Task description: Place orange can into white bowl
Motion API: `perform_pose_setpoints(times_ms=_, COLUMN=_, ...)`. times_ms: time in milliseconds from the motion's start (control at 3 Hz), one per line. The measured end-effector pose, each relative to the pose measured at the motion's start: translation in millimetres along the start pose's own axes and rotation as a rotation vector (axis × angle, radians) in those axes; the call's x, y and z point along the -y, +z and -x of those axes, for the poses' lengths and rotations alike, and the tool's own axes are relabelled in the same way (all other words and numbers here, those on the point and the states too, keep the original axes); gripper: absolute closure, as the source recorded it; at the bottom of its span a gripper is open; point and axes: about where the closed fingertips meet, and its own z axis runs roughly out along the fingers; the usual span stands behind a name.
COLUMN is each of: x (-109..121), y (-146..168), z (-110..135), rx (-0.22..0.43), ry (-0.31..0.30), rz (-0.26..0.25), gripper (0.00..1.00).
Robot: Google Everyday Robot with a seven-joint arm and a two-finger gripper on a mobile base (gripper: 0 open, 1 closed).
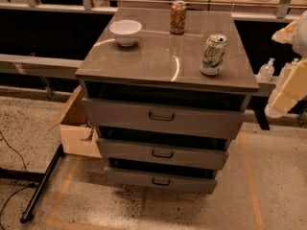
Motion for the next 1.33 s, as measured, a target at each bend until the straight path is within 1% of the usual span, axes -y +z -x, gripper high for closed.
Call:
perform_pose_setpoints(times_ms=333, x=35, y=4, z=6, rx=0.13, ry=0.026, rz=-0.009, gripper=0.0)
perform_pose_setpoints(times_ms=667, x=51, y=16, z=17, rx=0.27, ry=0.023, rz=0.007, gripper=0.0)
perform_pose_setpoints(times_ms=1000, x=52, y=37, z=51, rx=0.511, ry=-0.021, rz=0.024, gripper=0.0)
perform_pose_setpoints(times_ms=1333, x=44, y=52, z=109, rx=0.771, ry=-0.032, rz=0.075, gripper=0.0)
